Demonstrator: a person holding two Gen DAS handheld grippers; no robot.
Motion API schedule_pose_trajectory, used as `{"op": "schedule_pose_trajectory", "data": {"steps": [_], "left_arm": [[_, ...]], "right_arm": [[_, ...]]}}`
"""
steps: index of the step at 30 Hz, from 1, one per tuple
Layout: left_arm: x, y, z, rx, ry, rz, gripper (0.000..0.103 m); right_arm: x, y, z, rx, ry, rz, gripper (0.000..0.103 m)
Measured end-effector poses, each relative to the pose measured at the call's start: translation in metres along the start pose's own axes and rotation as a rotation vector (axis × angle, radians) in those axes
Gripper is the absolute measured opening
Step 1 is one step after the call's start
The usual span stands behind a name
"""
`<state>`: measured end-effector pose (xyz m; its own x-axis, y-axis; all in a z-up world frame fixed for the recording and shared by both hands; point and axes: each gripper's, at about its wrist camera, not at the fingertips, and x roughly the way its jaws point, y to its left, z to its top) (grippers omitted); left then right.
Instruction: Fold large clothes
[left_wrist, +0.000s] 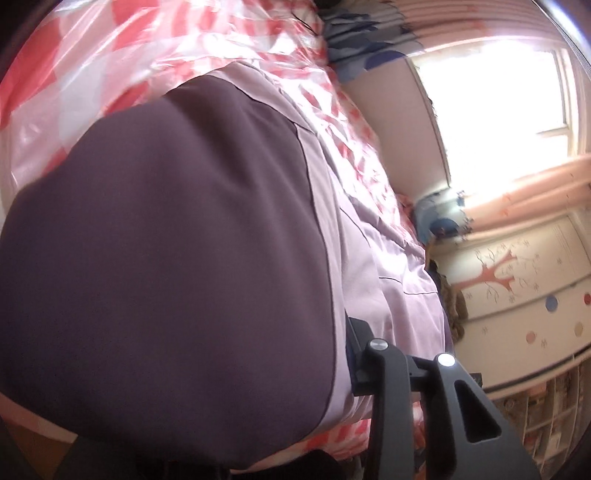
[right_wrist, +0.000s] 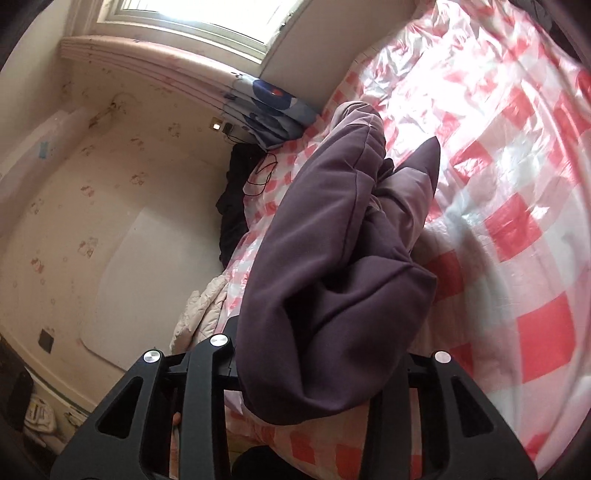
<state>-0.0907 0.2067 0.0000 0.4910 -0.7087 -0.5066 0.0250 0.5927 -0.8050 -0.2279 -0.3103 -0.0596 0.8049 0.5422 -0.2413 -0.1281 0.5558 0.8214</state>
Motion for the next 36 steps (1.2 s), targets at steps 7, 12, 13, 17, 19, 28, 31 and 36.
{"op": "schedule_pose_trajectory", "data": {"steps": [7,12,13,17,19,28,31,36], "left_arm": [[0.023,0.033,-0.055,-0.080,0.121,0.040,0.055],[0.020,0.036,-0.055,-0.105,0.111,0.036,0.062],[0.023,0.034,-0.054,-0.107,0.105,0.045,0.065],[0.022,0.046,-0.048,-0.179,0.082,0.040,0.071],[0.023,0.053,-0.056,-0.199,0.070,0.036,0.076],[0.032,0.035,-0.062,-0.131,0.022,0.146,0.086],[0.033,0.033,-0.063,-0.140,0.027,0.132,0.086],[0.037,0.042,-0.065,-0.138,0.031,0.132,0.091]], "right_arm": [[-0.068,-0.079,-0.056,0.197,0.146,-0.199,0.052],[-0.108,-0.087,-0.066,0.232,0.003,-0.216,0.058],[-0.108,-0.075,-0.062,0.187,-0.019,-0.271,0.060],[-0.106,-0.044,-0.047,0.144,-0.100,-0.363,0.080],[-0.116,-0.046,-0.044,0.205,-0.165,-0.397,0.080],[-0.039,0.052,-0.011,-0.321,-0.165,-0.543,0.092],[0.065,0.070,0.002,-0.513,-0.007,-0.546,0.093],[0.216,-0.002,0.014,-0.466,0.298,-0.722,0.096]]}}
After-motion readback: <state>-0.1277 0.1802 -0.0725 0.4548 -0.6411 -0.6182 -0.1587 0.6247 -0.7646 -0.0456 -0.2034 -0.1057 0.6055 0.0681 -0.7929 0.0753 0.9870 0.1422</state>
